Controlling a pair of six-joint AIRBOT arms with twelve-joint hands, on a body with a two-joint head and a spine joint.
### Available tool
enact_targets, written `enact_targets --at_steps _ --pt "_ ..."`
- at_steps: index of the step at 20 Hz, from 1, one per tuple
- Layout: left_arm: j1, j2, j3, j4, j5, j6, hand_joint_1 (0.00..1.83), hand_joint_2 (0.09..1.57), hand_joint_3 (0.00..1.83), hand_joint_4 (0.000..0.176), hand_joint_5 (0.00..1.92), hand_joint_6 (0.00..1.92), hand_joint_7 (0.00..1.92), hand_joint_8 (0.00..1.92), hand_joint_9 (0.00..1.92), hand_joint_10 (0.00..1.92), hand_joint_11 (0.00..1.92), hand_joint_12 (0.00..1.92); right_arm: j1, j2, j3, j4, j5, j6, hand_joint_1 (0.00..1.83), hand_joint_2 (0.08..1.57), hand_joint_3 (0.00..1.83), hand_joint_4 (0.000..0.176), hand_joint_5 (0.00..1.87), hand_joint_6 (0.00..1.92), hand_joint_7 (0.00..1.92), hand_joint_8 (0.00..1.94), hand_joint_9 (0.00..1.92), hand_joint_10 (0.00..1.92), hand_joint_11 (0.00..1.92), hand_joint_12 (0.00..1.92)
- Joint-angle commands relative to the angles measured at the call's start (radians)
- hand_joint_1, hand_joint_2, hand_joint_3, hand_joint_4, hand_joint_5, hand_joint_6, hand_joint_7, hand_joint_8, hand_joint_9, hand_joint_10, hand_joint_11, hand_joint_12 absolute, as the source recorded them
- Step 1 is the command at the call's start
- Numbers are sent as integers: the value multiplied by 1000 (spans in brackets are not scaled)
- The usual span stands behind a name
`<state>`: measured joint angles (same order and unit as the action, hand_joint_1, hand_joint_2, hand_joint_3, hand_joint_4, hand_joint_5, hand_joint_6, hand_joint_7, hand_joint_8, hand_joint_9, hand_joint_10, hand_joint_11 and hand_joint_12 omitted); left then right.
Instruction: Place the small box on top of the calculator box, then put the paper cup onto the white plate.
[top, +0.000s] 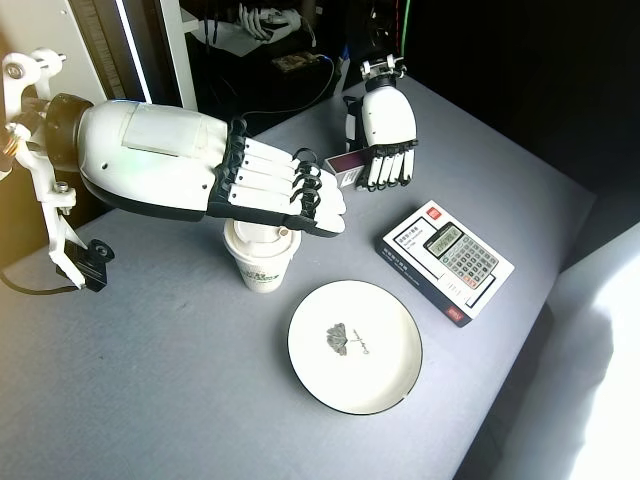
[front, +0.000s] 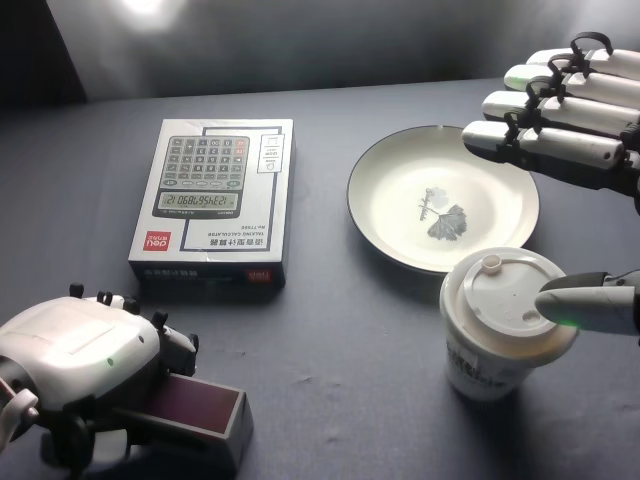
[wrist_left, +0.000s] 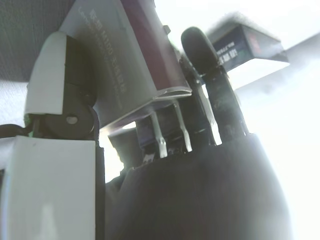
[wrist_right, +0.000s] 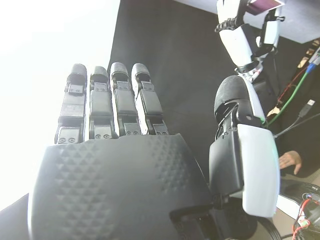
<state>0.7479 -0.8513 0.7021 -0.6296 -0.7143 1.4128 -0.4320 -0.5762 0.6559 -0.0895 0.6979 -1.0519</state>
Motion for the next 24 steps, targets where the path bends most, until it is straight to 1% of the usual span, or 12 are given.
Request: enact_targets --at_steps 1,2,3,5,13,14,15,16,17,20,21,24 --pt "-8 -1 3 17 -57 2 1194 1185 0 0 906 998 809 1384 644 1102 340 1467 16 6 -1 10 123 3 113 1156 0 0 160 4 111 3 70 6 0 244" --pt "-14 3 2 17 -56 2 1201 1182 0 0 910 969 817 1394 650 1108 343 1455 16 6 -1 10 124 3 91 1160 1 0 133 2 80 2 38 3 0 159" --pt "-25 8 2 18 -49 4 1196 1204 3 0 866 1016 774 1469 608 1097 295 1431 16 6 -1 11 125 3 98 1152 0 0 148 3 85 1 47 4 0 218" --pt "-52 18 5 17 -23 15 1208 1187 0 0 914 936 799 1437 648 1073 348 1393 14 6 0 11 128 4 90 1138 0 0 162 5 108 8 54 5 0 207" --pt "-257 46 52 -20 124 94 1209 1186 1 0 899 949 817 1425 653 1058 355 1408 -24 4 1 13 143 4 62 1153 0 0 137 0 79 2 37 2 0 175" --pt "-291 45 66 -26 157 107 1213 1183 0 0 908 931 817 1422 636 1063 303 1424 -30 3 1 16 147 4 124 1130 4 0 199 0 134 2 99 1 0 302" --pt "-319 43 79 -32 185 122 1312 1215 3 0 834 1003 787 1423 612 1475 287 1430 -30 2 1 16 148 4 119 1134 5 0 183 0 124 1 85 0 0 268" --pt "-344 40 91 -38 205 135 1224 1210 0 0 824 1036 807 1443 600 1247 279 1450 -31 1 1 16 148 4 88 1150 7 0 160 0 100 1 59 0 0 196" --pt "-369 36 104 -39 230 144 1207 1196 0 0 836 1034 838 1396 651 1109 324 1438 -31 0 1 16 148 4 84 1150 4 0 150 0 94 0 53 0 0 169" --pt "-450 12 157 -39 301 170 1190 1205 2 0 816 1081 821 1407 649 1056 312 1429 -50 -1 1 16 173 -3 84 1150 1 0 156 3 96 0 61 3 0 193" --pt "-479 -2 179 -43 320 182 1192 1201 1 0 824 1075 830 1391 662 1025 312 1442 -58 -2 2 15 185 -9 53 1154 1 0 133 0 76 0 34 1 0 106" --pt "-531 -34 235 -45 356 191 1191 1202 0 0 825 1075 827 1394 663 1023 316 1446 -65 -3 4 14 194 -10 45 1158 1 0 128 1 65 1 30 1 0 131"
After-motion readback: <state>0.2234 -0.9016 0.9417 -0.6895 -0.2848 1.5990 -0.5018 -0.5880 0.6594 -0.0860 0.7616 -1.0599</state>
